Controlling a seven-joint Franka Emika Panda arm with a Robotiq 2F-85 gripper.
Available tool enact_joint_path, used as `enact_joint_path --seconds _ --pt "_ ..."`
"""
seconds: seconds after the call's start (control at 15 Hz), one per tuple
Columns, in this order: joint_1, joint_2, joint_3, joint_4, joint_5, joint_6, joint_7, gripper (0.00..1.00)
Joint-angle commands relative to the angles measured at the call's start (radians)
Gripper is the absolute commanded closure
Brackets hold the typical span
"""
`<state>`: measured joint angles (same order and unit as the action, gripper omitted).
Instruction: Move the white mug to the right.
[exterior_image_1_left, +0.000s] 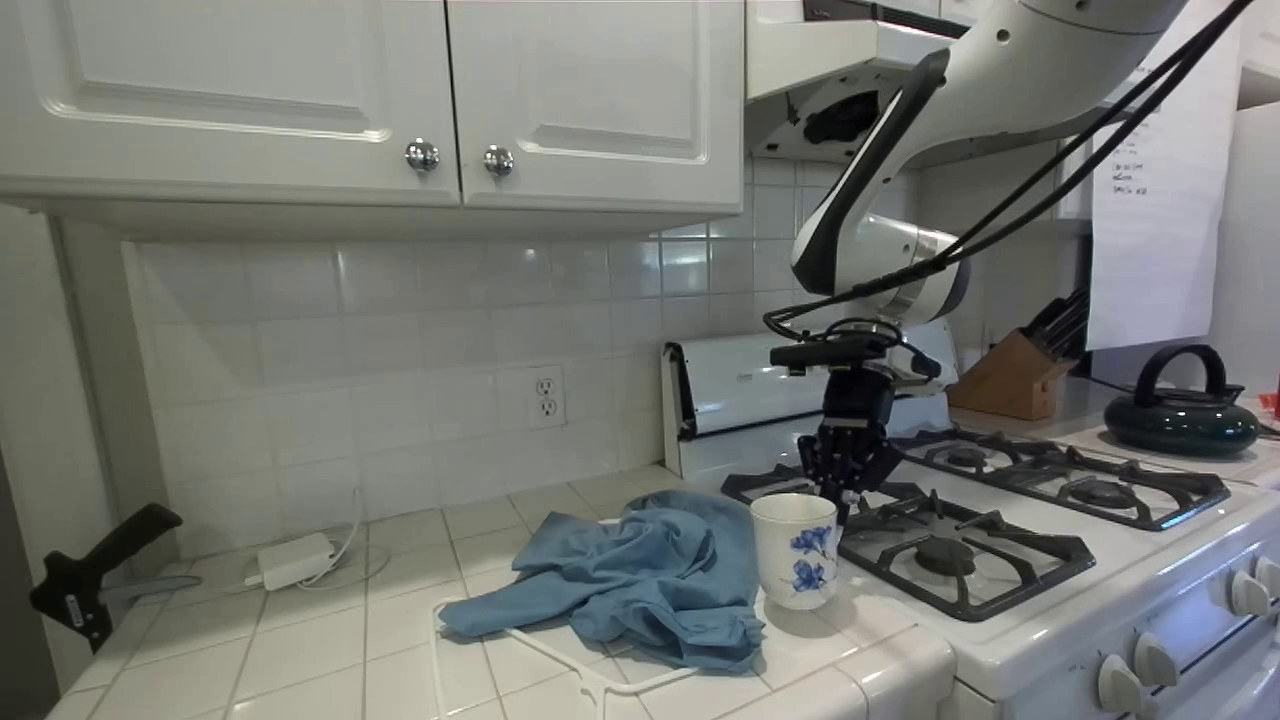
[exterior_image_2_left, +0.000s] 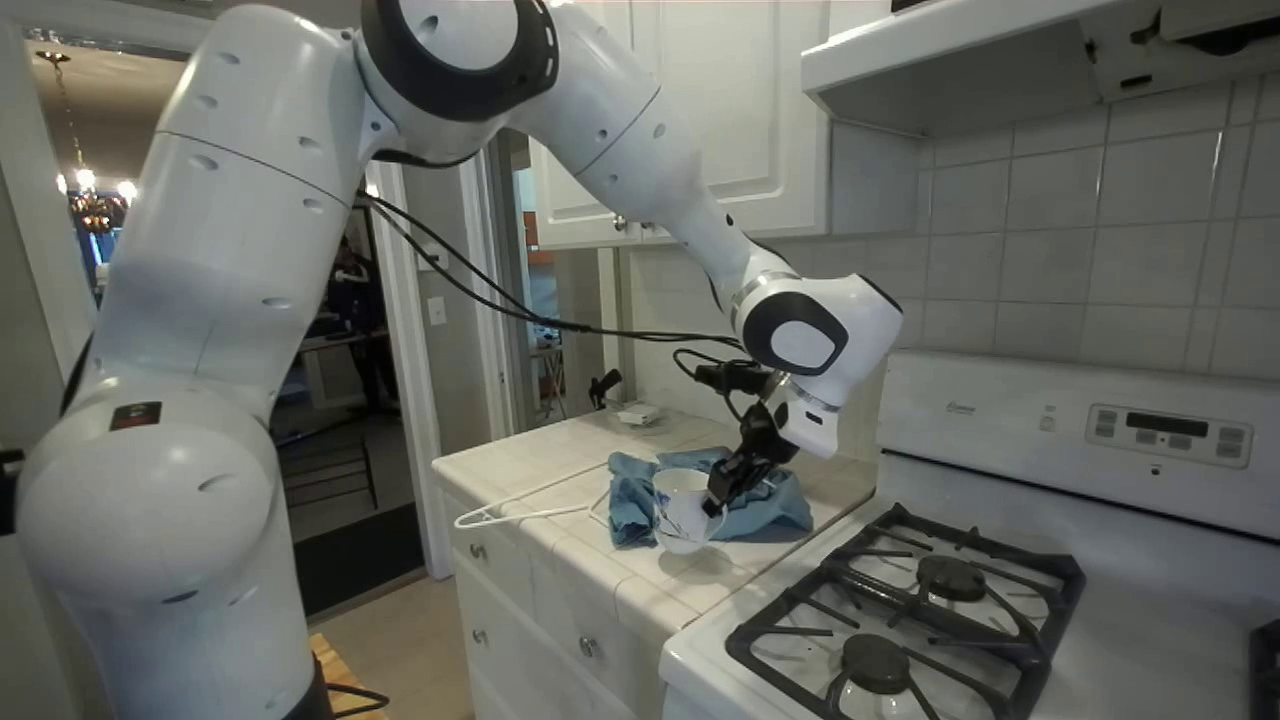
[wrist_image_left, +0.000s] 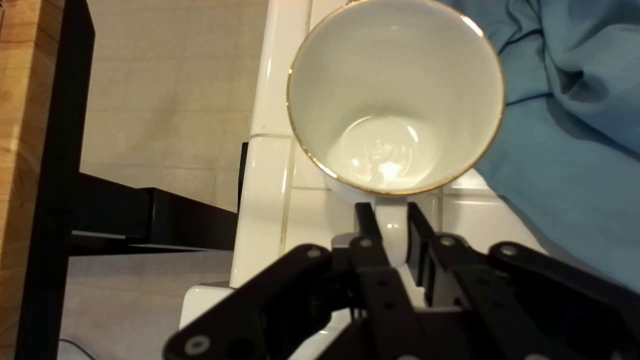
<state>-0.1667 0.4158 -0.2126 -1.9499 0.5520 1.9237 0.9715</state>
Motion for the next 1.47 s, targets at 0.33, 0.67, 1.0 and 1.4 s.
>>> enact_joint_path --seconds 0.33,0.67,1.0,1.4 --pt "-0.004 -0.014 0.004 -0.062 -0.002 0.167 0.001 0.96" --pt "-0.004 -0.01 0.012 -0.062 0.001 0.201 -0.01 0.96" --pt "-0.002 -0.007 0.027 -0.065 0.006 0.266 -0.047 0.96" --pt "-0.003 -0.003 0.038 -0.07 0.007 0.298 -0.066 0.57"
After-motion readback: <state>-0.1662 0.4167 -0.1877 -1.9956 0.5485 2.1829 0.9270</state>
